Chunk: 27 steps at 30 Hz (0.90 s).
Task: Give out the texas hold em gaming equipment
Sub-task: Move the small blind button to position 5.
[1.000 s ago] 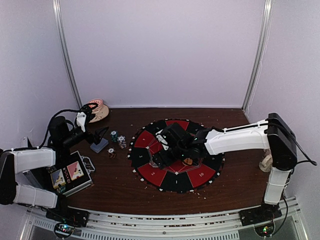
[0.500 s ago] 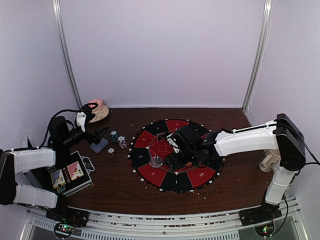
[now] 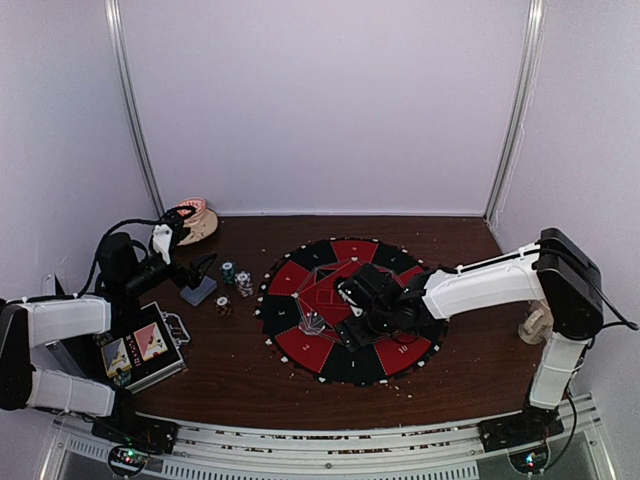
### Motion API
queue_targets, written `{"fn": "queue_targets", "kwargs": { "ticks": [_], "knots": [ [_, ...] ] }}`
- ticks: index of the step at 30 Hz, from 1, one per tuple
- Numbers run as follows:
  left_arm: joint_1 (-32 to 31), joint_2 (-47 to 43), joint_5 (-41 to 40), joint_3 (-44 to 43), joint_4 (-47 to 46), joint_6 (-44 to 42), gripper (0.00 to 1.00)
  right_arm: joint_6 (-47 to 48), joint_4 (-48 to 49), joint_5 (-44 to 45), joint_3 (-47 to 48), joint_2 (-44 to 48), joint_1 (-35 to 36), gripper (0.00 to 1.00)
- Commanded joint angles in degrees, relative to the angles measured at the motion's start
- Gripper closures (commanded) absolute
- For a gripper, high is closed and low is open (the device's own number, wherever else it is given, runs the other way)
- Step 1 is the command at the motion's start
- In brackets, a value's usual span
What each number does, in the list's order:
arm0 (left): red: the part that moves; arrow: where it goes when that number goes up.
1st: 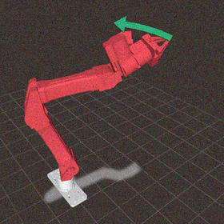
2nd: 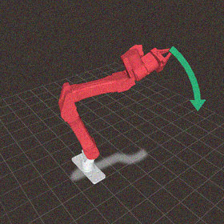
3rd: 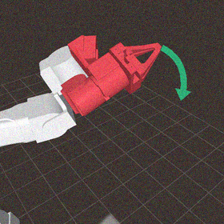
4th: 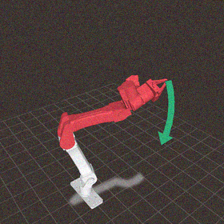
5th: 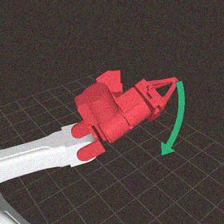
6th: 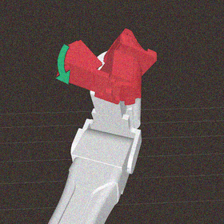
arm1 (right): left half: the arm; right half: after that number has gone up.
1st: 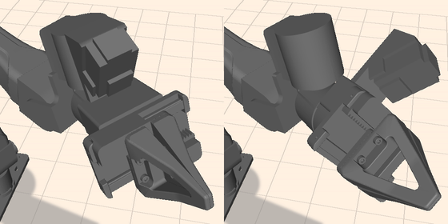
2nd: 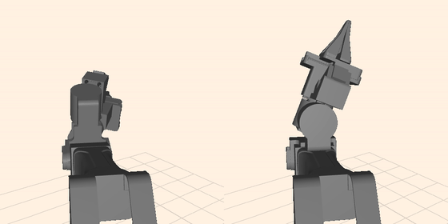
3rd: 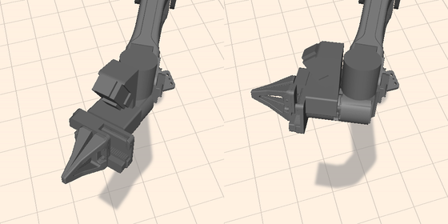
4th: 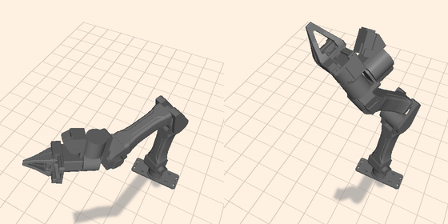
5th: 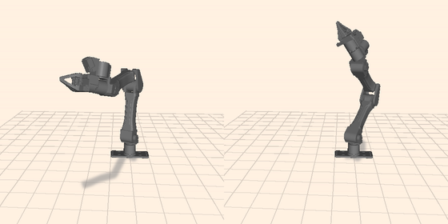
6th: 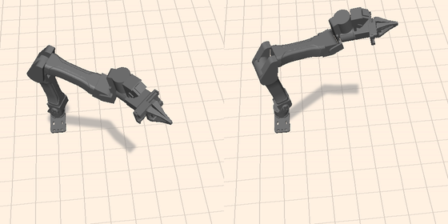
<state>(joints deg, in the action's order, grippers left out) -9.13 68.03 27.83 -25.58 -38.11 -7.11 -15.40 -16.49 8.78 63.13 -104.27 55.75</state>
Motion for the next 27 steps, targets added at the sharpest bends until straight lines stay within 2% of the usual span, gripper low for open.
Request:
{"fn": "queue_targets", "kwargs": {
  "ticks": [1, 10, 20, 27],
  "knots": [
    [-0.5, -1.2, -0.3, 0.7, -3.6, -0.7, 0.02, -2.9, 2.0, -1.0, -4.3, 2.6, -1.5, 0.08],
    [-0.6, -0.8, -0.5, 0.7, -3.7, -0.7, 0.02, -5.1, 7.2, -5.2, -11.8, 5.9, -4.7, 0.09],
    [-0.6, -0.8, -0.7, 0.8, -3.7, -0.8, 0.02, -5.8, 7.7, -6.1, -8.9, 0.8, -6.8, 0.09],
    [-0.7, -0.8, -0.7, 0.8, -3.9, -0.9, 0.02, -9.3, 6.9, -1.3, -7.9, 1.4, -9.2, 0.09]
  ]
}}
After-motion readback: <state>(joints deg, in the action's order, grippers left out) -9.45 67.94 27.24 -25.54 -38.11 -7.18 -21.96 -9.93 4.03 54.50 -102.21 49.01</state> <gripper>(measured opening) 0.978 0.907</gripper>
